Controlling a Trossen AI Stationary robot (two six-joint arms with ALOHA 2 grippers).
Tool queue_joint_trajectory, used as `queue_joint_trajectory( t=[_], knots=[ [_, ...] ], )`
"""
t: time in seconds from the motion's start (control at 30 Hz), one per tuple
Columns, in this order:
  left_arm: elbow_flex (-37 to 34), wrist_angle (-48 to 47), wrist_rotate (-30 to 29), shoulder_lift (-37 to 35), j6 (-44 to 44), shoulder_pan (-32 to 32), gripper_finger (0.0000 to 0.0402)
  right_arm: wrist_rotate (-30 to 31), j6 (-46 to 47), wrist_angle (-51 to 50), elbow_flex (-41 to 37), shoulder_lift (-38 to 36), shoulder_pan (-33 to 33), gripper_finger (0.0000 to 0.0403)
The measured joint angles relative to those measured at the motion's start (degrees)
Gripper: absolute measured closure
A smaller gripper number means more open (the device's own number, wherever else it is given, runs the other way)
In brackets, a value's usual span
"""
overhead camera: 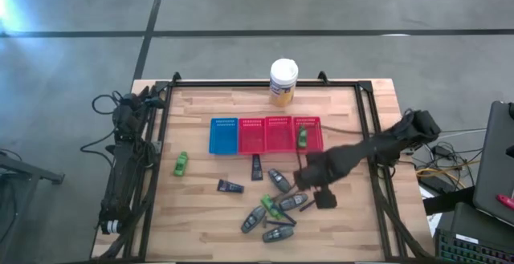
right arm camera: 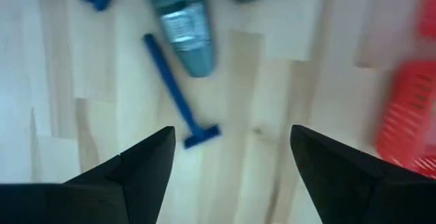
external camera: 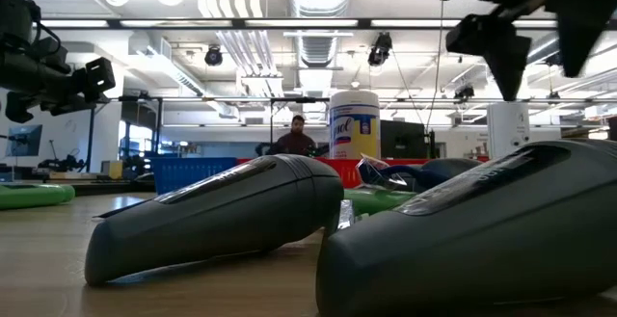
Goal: Pick & Place Travel size toiletries
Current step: Put the blue razor into the blue bin
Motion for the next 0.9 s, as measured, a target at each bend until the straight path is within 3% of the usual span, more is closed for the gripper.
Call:
queue_joint_trajectory(
  t=[0.4,0.9],
  knots=[
    [0.0,0.0,0.0,0.0,0.0,0.0,0.0259,-2.1,2.9,1.9,0.5,10.8,8.2,0.0157],
    [0.0,0.0,0.0,0.0,0.0,0.0,0.0259,-1.5,3.6,10.0,-6.7,11.4,8.2,0.0213]
  ],
)
